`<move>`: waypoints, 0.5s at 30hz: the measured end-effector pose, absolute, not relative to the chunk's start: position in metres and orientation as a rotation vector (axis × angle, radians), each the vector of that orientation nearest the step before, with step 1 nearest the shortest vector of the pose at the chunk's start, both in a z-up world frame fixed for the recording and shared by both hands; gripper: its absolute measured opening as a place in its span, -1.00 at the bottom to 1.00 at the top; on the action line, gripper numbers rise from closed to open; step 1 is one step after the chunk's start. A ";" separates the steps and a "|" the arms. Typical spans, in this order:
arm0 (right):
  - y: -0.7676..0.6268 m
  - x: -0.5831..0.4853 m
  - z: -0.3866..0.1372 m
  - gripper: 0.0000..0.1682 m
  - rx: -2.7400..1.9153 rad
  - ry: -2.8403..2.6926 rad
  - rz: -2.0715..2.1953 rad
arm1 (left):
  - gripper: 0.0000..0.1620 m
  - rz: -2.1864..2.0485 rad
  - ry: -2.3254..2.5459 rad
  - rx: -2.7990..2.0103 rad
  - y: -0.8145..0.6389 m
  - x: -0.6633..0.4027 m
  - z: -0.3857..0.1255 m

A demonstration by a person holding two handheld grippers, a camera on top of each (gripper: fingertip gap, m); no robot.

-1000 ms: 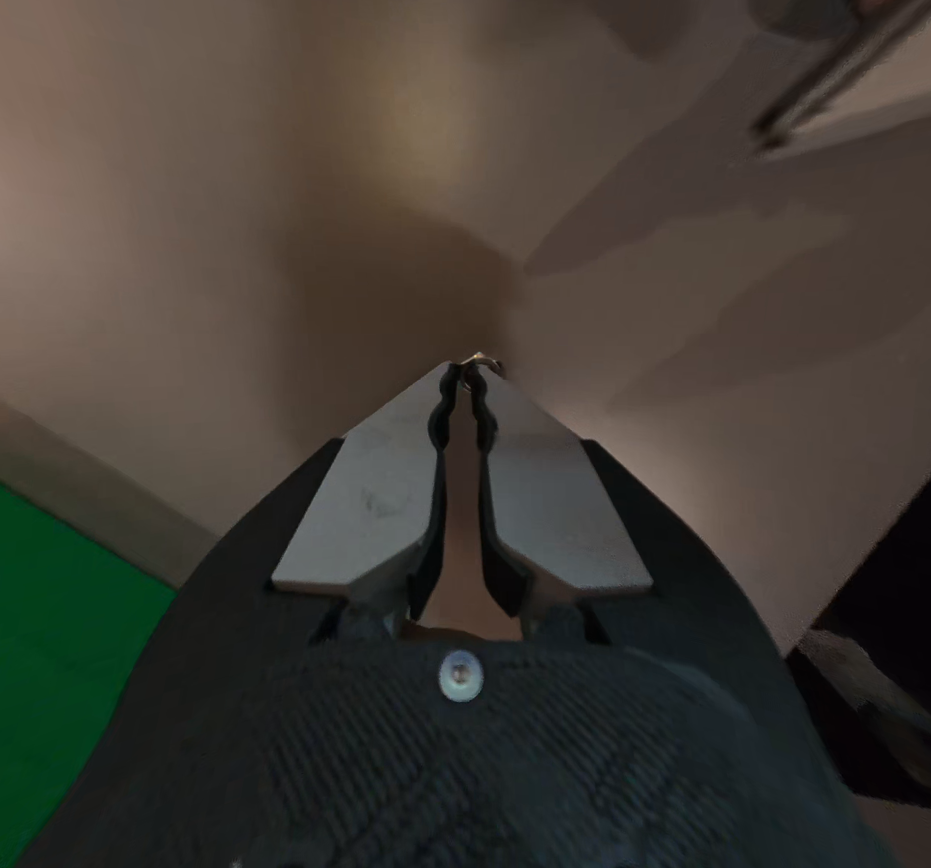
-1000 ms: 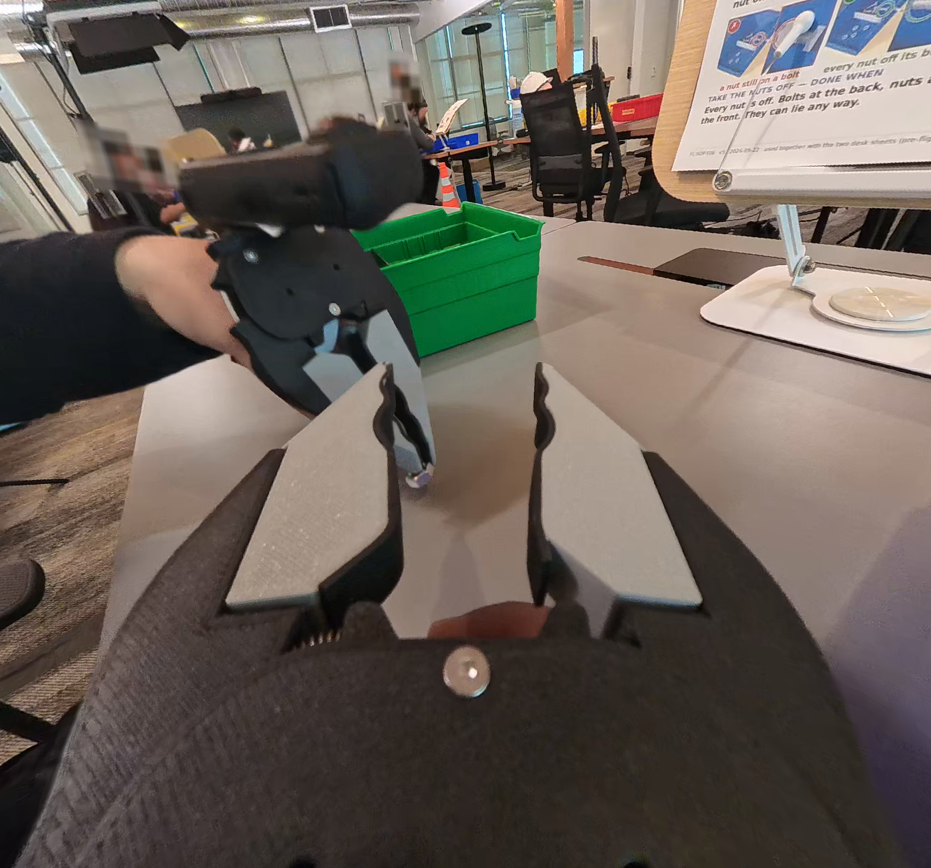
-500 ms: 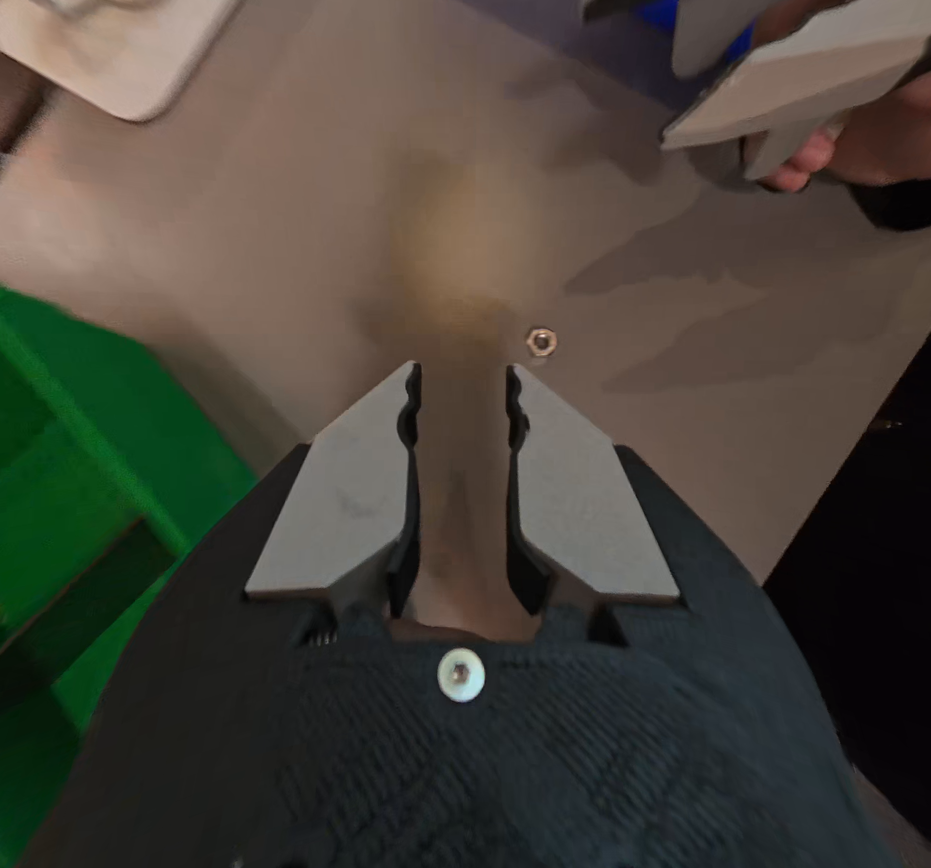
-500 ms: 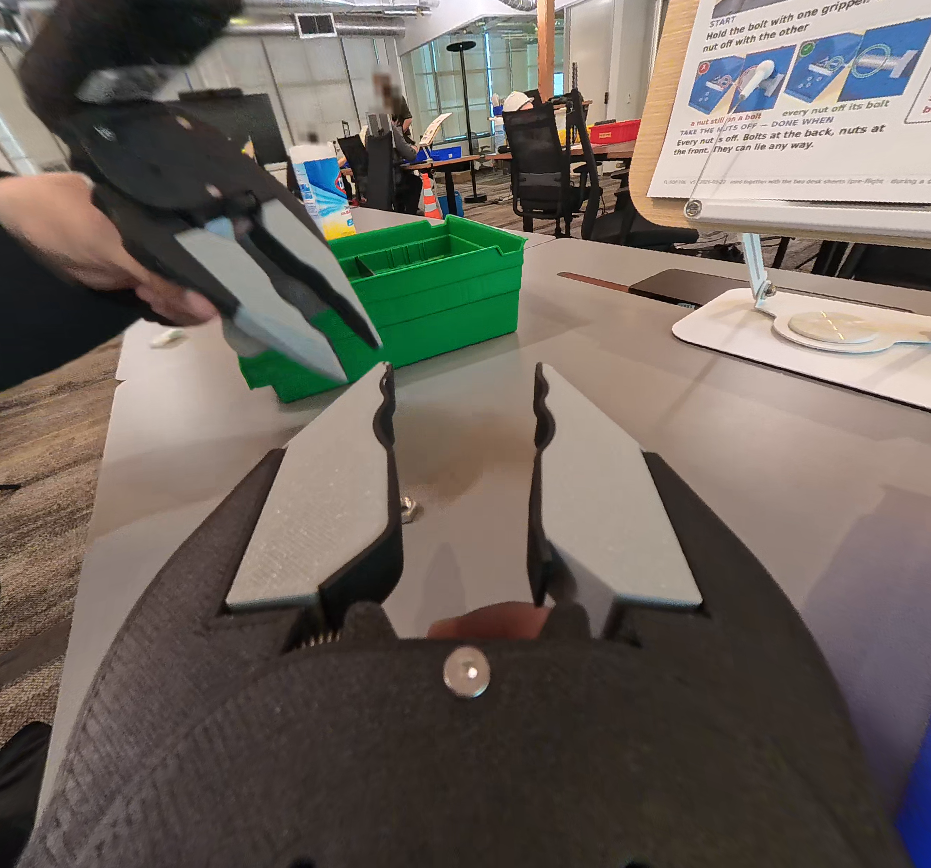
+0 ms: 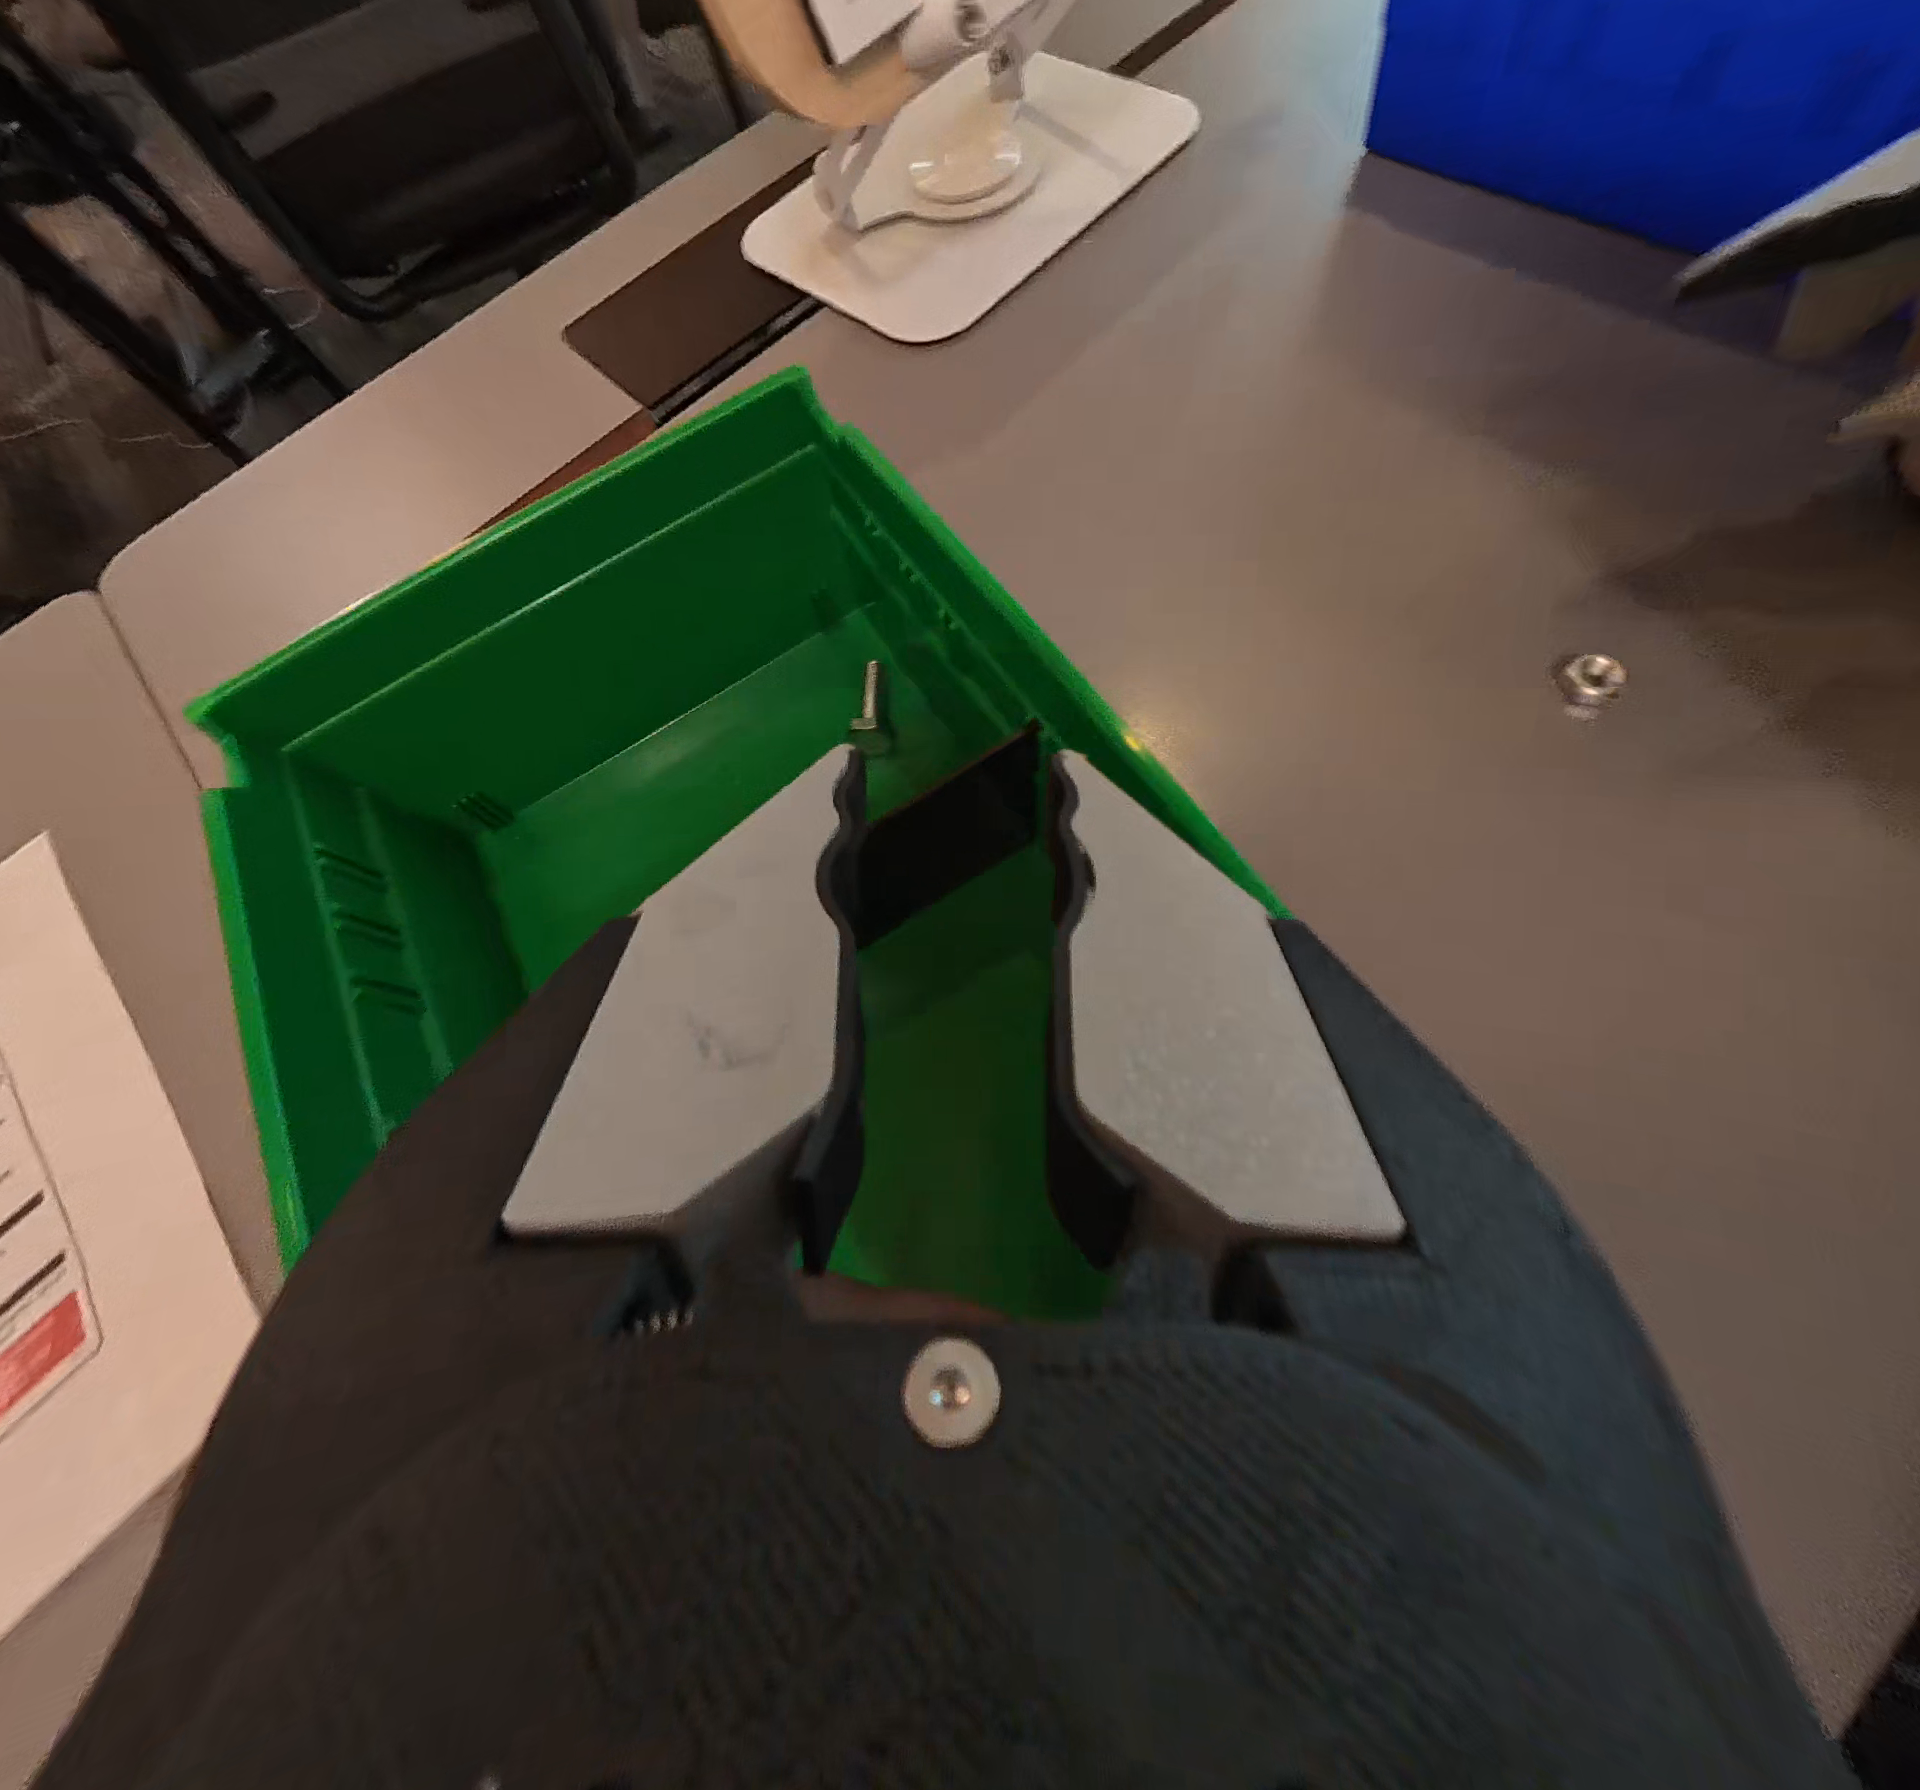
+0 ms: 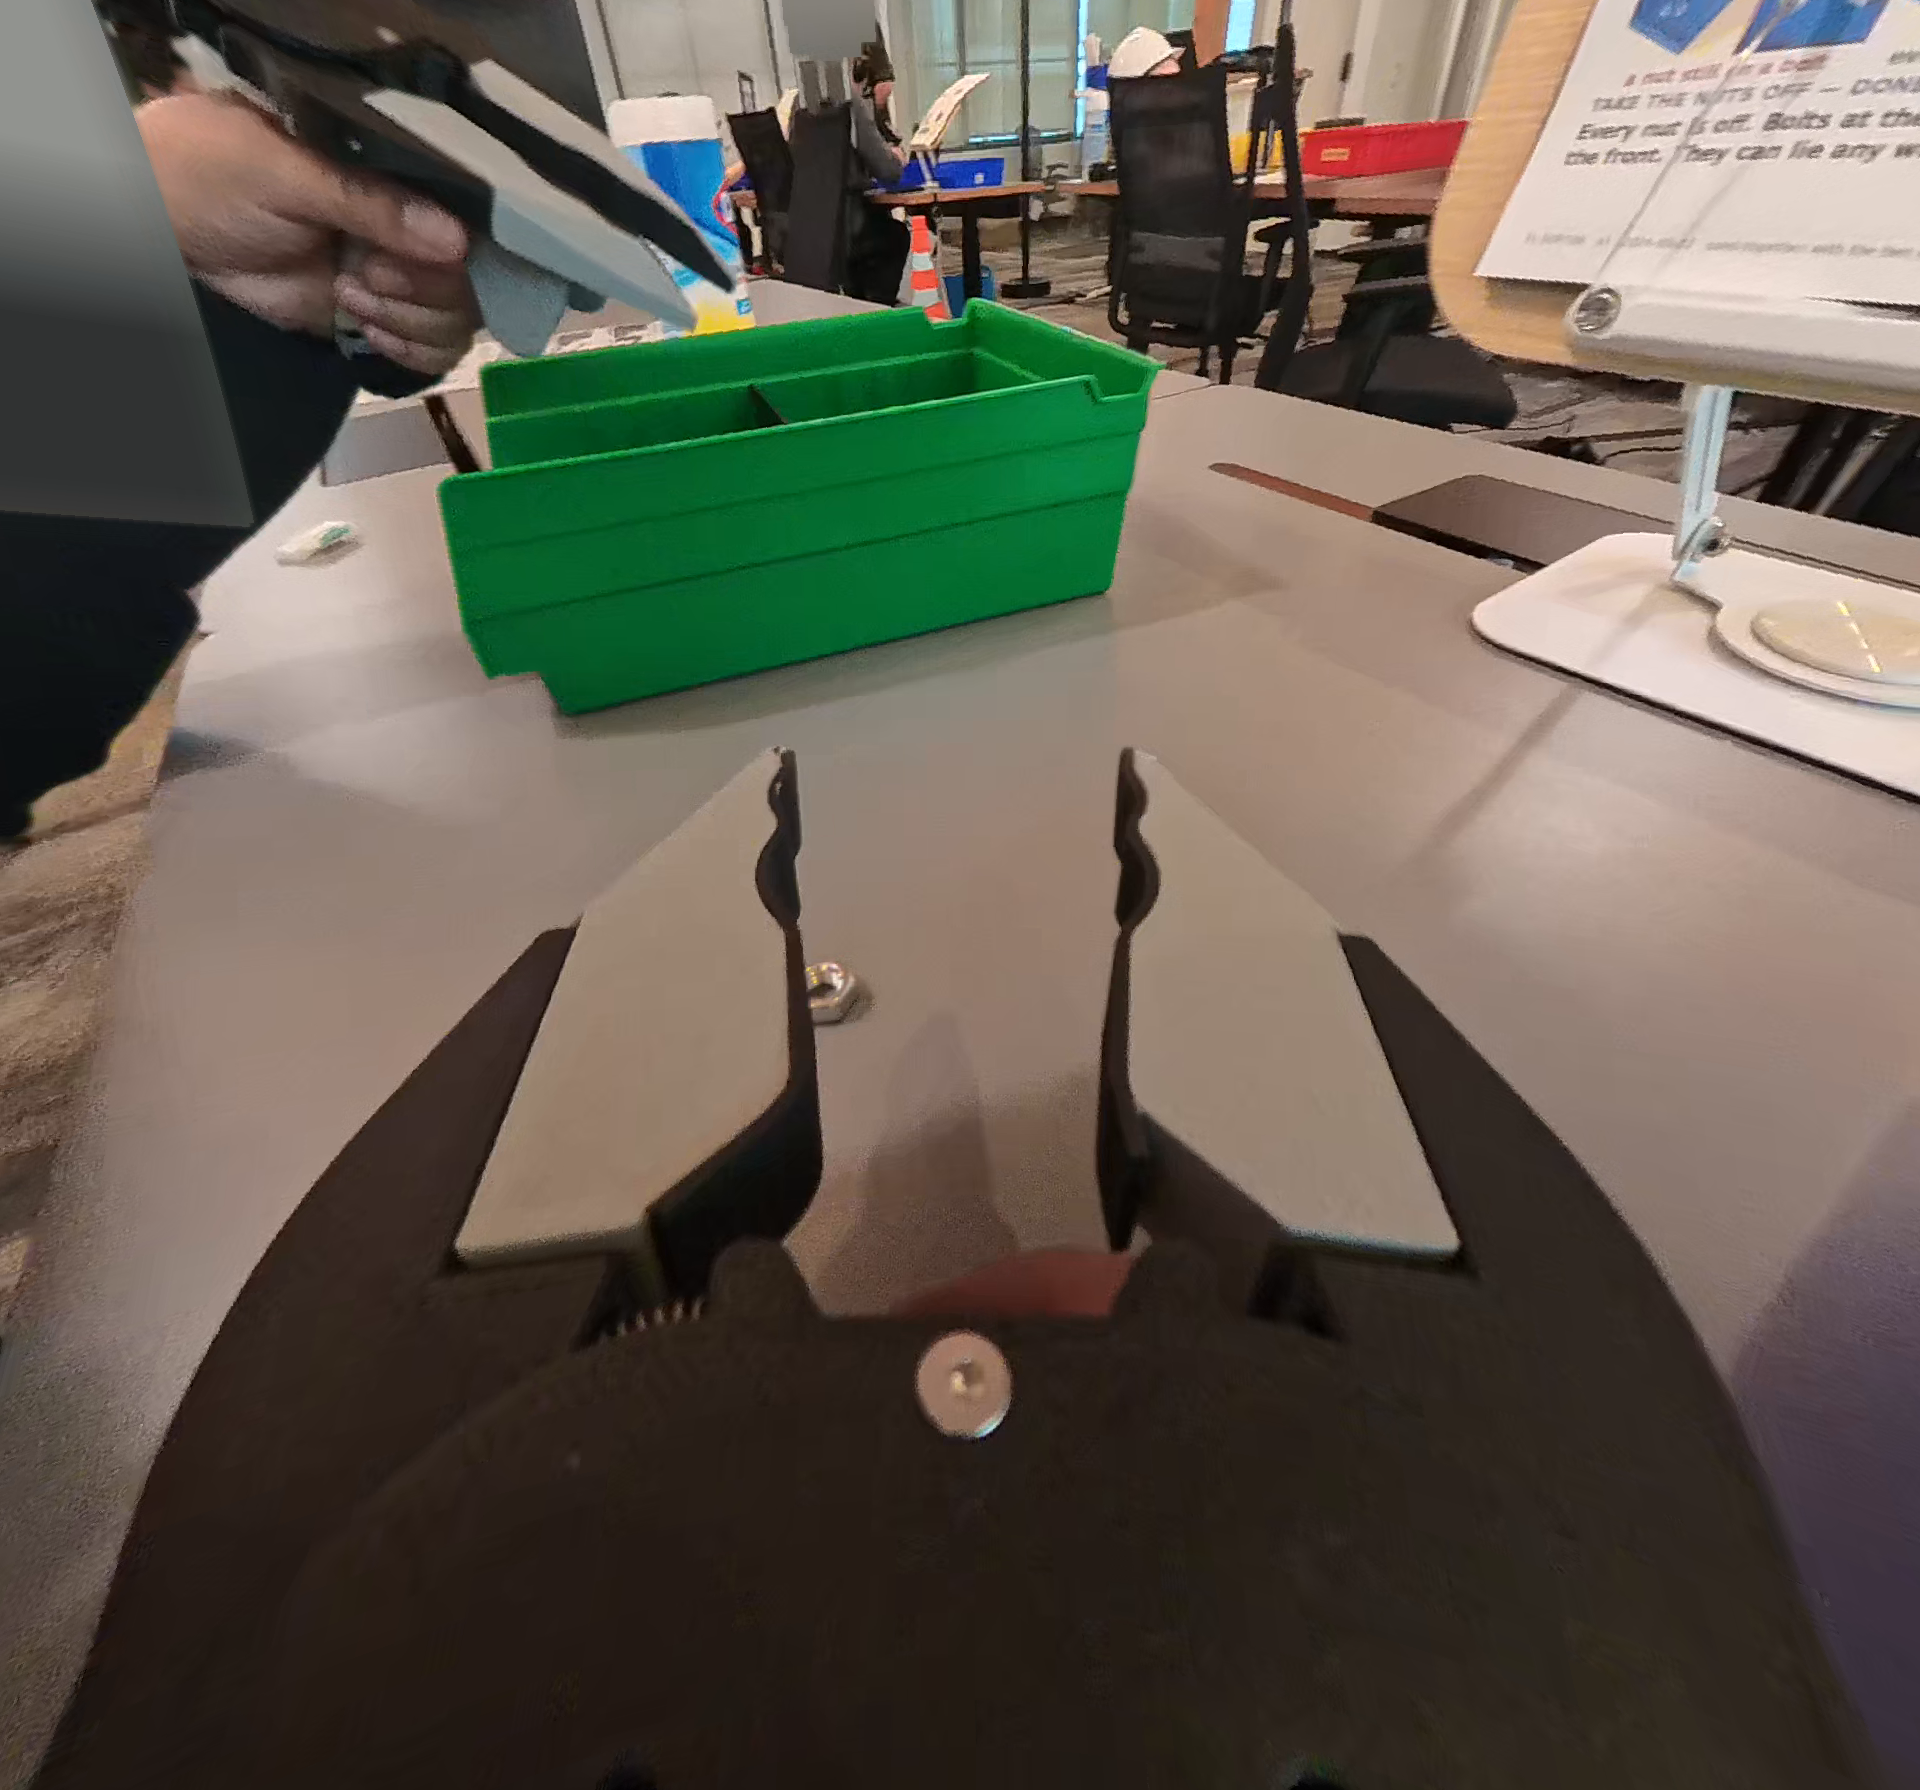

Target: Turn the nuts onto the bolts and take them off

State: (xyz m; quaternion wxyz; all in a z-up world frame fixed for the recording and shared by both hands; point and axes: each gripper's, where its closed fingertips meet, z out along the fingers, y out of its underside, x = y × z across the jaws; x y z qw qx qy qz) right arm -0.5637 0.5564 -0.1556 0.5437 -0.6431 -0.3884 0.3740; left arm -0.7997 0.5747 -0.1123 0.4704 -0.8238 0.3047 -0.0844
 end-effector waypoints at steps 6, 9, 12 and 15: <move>0.573 -0.558 -0.156 -0.30 -1.556 -0.852 0.831 | -0.61 -0.214 0.856 -1.980 0.584 -0.809 -0.126; 0.578 -0.560 -0.158 -0.30 -1.571 -0.845 0.812 | -0.61 -0.209 0.778 -1.991 0.599 -0.819 -0.131; 0.580 -0.564 -0.158 -0.31 -1.572 -0.845 0.816 | -0.61 -0.258 0.806 -2.003 0.601 -0.812 -0.128; 0.580 -0.568 -0.159 -0.32 -1.573 -0.852 0.831 | -0.62 -0.193 0.945 -2.033 0.616 -0.802 -0.129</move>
